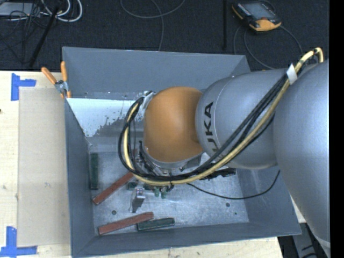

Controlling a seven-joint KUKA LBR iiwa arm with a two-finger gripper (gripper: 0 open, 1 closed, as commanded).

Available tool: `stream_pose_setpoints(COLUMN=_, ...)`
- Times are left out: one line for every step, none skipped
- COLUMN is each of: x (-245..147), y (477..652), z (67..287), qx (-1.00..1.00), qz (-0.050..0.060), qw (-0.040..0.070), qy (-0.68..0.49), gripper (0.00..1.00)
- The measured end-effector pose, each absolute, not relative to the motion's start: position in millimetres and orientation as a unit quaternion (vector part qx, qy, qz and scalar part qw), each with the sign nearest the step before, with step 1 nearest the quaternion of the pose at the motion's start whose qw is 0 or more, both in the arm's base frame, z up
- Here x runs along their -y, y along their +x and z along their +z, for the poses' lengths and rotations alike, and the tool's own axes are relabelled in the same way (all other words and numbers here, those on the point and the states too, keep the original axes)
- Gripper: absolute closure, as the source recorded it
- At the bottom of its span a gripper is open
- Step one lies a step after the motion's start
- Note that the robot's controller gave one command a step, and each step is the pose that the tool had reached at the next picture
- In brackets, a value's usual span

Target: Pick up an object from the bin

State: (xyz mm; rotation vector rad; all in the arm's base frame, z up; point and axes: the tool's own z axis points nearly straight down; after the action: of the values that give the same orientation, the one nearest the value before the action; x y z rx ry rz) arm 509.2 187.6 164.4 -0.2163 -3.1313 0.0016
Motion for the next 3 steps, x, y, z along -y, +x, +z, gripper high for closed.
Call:
stream_pose_setpoints(x=-188, y=509.2, z=164, qx=0.998, qz=0.000, qw=0.001, qy=-0.069, gripper=0.00)
stream_pose_setpoints(x=-199, y=505.2, z=172, qx=0.997, qz=0.000, qw=0.001, qy=-0.076, gripper=0.00)
stream_pose_setpoints(x=-195, y=581.3, z=74, qx=0.998, qz=-0.001, qw=-0.003, qy=-0.055, gripper=1.00)
